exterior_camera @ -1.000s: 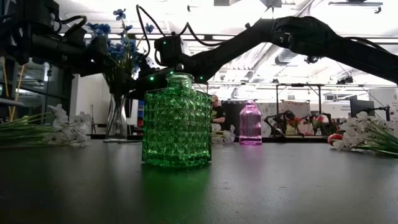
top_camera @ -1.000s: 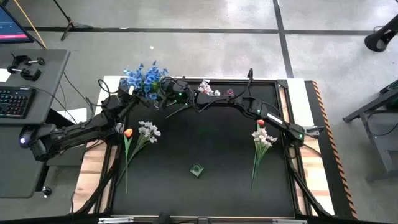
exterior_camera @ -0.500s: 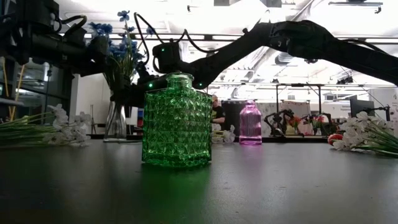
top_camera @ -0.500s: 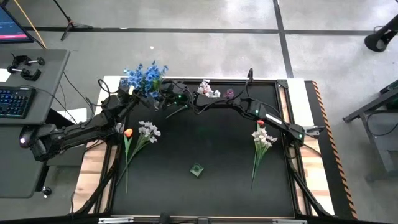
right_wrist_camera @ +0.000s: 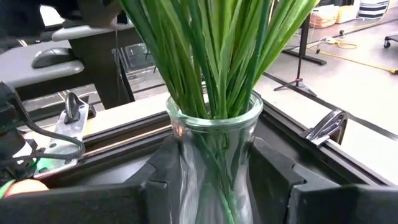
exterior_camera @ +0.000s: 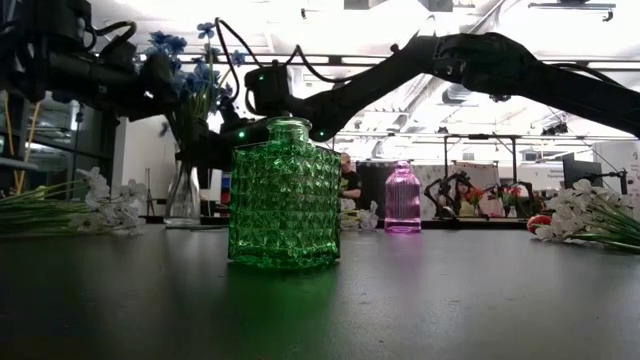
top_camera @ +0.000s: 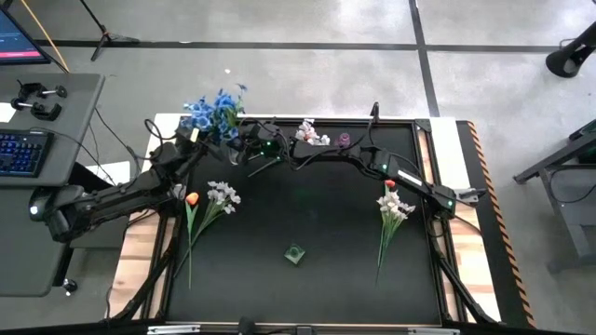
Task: Sort flowers into vase by color
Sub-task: Put the blue flowers into the transparent vase
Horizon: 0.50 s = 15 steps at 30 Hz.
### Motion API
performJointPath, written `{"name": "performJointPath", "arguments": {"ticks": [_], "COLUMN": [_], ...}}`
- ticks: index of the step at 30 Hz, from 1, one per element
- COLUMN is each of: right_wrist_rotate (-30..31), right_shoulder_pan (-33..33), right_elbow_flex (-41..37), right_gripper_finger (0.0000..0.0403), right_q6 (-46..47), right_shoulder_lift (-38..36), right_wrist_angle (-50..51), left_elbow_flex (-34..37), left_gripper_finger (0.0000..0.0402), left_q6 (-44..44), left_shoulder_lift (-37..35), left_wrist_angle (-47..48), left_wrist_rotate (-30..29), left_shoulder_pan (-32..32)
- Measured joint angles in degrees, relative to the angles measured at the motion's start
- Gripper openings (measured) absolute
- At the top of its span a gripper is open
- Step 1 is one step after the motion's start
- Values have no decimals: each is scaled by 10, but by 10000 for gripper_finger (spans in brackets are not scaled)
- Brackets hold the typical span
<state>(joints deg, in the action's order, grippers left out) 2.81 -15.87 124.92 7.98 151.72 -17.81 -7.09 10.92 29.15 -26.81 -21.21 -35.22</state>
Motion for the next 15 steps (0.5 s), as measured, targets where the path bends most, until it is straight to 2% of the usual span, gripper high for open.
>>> {"name": "performJointPath", "arguments": {"ticks": [3, 7, 15], "right_wrist_rotate": [0, 0, 0], "right_shoulder_pan": [-2, -5, -12], "right_elbow_flex": [0, 0, 0], "right_gripper_finger": [117, 117, 117], "right_q6": [-4, -3, 7], "right_shoulder_lift": [0, -1, -2], "right_wrist_angle": [5, 12, 13], "left_elbow_flex": [0, 0, 0], "left_gripper_finger": [189, 189, 189], "left_q6": [0, 7, 125], "left_shoulder_lift": [-12, -31, -59], "left_wrist_angle": [1, 9, 104], "left_wrist_rotate": [23, 86, 230], "left_shoulder_pan": [0, 0, 0]}}
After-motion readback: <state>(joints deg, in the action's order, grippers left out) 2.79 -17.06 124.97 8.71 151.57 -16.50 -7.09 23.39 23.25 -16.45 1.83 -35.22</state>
